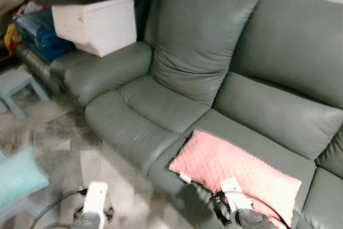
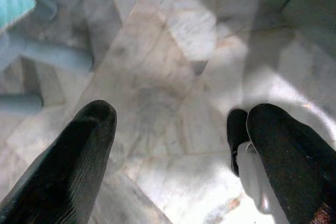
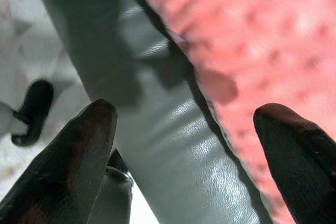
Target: Move the pillow to the sofa
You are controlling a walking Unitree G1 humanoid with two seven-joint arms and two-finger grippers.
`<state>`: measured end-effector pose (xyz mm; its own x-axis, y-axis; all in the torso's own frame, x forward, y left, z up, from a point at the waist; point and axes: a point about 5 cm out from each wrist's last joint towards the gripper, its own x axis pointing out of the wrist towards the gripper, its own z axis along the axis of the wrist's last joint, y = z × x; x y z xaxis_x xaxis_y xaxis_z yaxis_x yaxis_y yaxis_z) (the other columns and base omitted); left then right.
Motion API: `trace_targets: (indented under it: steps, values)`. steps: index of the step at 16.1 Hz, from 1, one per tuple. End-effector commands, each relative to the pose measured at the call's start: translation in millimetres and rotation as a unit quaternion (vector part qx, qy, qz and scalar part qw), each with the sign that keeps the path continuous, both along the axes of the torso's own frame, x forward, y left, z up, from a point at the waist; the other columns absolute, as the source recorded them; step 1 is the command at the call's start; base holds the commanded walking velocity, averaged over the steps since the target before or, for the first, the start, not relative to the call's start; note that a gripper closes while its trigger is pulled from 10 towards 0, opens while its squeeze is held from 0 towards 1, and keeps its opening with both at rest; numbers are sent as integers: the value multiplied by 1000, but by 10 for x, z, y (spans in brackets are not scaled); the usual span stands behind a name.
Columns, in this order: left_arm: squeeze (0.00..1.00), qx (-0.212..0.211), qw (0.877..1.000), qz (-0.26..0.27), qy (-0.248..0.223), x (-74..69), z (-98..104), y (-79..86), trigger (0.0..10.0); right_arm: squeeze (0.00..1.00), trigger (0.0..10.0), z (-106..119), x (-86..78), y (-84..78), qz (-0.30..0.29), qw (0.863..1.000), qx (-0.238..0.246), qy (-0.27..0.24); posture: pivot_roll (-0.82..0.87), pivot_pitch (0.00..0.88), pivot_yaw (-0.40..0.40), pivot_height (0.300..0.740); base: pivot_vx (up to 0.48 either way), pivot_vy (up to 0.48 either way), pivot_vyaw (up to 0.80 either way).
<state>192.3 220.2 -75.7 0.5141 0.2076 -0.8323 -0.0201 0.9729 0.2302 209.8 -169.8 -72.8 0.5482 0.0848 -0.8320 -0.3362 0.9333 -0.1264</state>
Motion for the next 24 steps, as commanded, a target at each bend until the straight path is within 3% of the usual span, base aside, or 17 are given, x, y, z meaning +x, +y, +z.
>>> trace_targets:
  steps: [1,5,9,11,15,19,24]
  values:
    - [0,6,1000,2,-6,47,41,73,10000,0,10000,6,16,58,6,1000,8,-3,-64,0,12,740,0,0,0]
    - [0,8,1000,3,-1,16,43,147,10000,0,10000,2,4,39,14,1000,6,-1,-53,0,-9,740,0,0,0]
    - [0,-19,1000,17,-1,-14,-46,-208,10000,0,10000,49,61,-109,42,999,-21,-1,-47,0,-61,740,0,0,0]
    - [0,-26,999,24,4,-53,-73,-261,10000,0,10000,96,123,-187,29,999,-24,-12,-55,0,-61,740,0,0,0]
    - [0,-22,999,20,13,-114,-98,-233,10000,0,10000,103,114,-259,5,1000,-18,-19,-61,0,-56,740,0,0,0]
    - [0,-18,1000,16,12,-102,-85,-183,10000,0,10000,14,-83,-362,30,999,-34,5,-72,0,-36,740,0,0,728]
    - [0,-11,1000,10,17,-135,-78,-61,10000,0,10000,20,5,-140,23,1000,-20,1,-74,0,-16,740,0,0,640]
